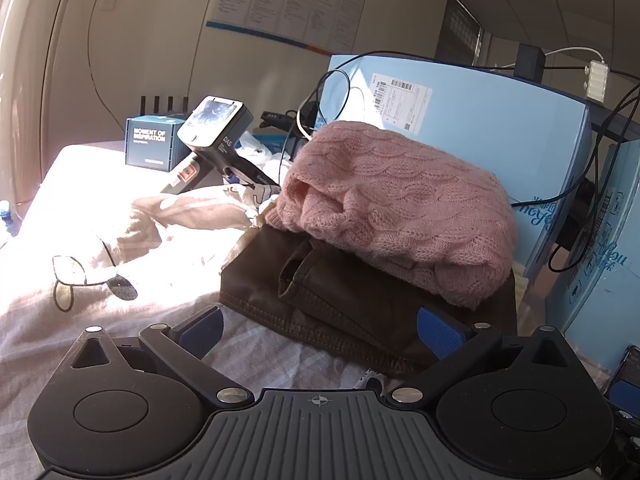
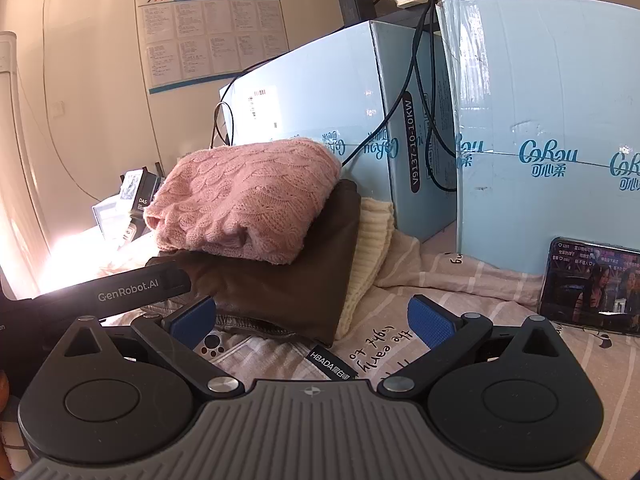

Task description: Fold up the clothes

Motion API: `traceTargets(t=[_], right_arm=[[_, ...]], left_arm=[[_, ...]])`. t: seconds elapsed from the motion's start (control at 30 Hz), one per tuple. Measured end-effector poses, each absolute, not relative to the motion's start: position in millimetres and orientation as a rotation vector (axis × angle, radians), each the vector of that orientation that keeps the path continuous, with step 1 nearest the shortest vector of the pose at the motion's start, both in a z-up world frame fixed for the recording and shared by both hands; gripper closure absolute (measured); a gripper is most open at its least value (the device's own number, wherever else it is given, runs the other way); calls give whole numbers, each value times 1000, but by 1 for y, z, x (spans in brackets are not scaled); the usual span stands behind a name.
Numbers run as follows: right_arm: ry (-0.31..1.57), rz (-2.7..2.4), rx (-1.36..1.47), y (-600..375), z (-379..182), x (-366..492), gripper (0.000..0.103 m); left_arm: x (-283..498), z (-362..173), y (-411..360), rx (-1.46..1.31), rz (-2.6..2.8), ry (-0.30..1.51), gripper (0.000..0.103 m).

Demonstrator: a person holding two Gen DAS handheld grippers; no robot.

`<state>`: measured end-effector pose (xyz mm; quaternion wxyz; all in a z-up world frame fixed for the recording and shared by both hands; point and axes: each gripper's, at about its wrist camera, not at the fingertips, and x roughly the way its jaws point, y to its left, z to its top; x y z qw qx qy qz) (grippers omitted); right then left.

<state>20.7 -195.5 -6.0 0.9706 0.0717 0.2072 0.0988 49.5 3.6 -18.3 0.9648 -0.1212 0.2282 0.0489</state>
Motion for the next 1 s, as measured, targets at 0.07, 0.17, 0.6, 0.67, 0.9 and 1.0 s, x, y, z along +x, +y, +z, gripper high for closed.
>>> traceTargets(t=[0.07,0.17,0.6,0.67,0.9,1.0], right_arm=[[419,200,144,-195,-6,21,0],[419,200,142,-195,-6,20,0],[422,199,138,-194,-7,21,0],[422,200,138,-194,-8,21,0],[425,198,132,-193,-9,22,0],[425,197,131,-193,-9,22,0]], left_arm=[[50,-19,3,-244,98,464,0],[50,-19,2,-242,98,464,0],[51,-20,2,-239,95,469,0],[50,-20,2,-240,95,466,0],[50,-20,2,-240,93,465,0],[50,-20,2,-240,92,465,0]])
